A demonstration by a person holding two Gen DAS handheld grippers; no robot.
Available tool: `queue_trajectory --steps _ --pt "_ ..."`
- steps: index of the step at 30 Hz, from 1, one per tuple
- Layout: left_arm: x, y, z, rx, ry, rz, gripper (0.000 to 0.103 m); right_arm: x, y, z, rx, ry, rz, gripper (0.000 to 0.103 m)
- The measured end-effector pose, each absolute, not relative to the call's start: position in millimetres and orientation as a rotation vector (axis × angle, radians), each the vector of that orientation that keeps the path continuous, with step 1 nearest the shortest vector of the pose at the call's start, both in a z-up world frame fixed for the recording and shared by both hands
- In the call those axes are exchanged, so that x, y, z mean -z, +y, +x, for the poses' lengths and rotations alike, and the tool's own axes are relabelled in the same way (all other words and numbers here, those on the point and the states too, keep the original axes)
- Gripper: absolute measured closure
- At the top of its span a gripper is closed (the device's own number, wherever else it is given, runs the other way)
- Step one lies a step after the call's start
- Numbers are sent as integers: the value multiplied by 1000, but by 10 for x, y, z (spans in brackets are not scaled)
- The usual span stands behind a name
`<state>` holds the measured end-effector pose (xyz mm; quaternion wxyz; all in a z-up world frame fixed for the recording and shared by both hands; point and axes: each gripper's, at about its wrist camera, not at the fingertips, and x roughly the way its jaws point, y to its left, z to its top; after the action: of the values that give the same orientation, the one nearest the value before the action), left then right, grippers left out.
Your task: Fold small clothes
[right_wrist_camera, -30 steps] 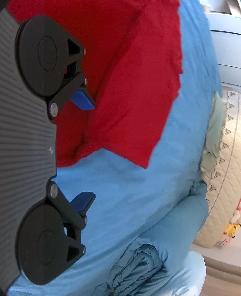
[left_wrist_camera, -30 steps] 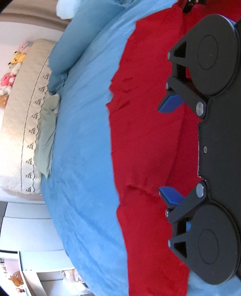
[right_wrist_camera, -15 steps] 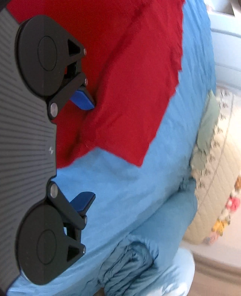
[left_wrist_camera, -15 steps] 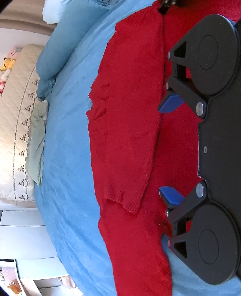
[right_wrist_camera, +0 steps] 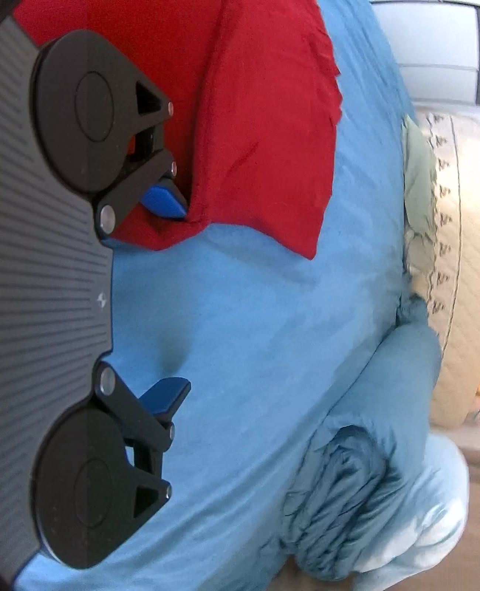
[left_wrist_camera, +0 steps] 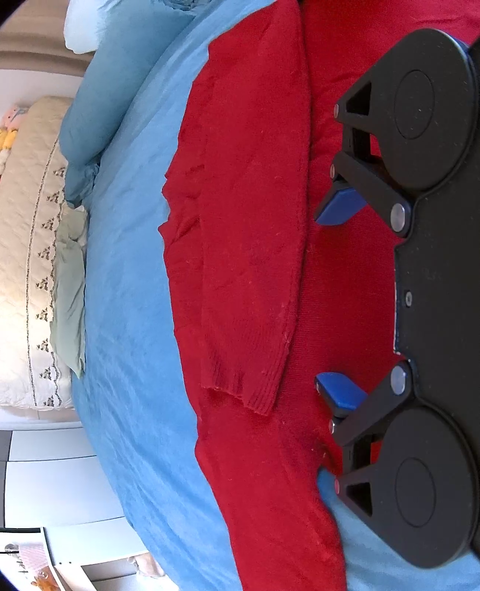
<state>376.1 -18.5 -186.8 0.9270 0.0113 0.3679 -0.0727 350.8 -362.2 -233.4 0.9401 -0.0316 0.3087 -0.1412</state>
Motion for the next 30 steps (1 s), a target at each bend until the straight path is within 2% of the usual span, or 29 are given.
queue_trajectory --steps 2,6,13,17,21,26,28,30 --pt "1764 -165 3740 172 716 -5 13 2160 -3528 3404 225 583 -108 0" --pt "1623 -191 3877 180 664 -3 11 1922 -3263 3376 -50 474 1 0" --pt "1698 -191 4203 184 693 -5 11 2346 -3100 3902 -99 661 104 0" --pt "1916 -83 4315 183 775 -39 11 2402 -3171 3779 -97 644 66 0" --pt "1902 -97 4253 201 770 11 11 2400 -3143 3723 -97 652 32 0" --pt "1540 147 3977 140 709 2 9 2210 -3028 3655 -99 643 0 0" --pt "1280 333 3772 63 651 29 0 1989 -2920 3549 -126 585 -8 0" --pt "1022 548 3556 -4 592 42 0 1722 -2778 3473 -147 519 10 0"
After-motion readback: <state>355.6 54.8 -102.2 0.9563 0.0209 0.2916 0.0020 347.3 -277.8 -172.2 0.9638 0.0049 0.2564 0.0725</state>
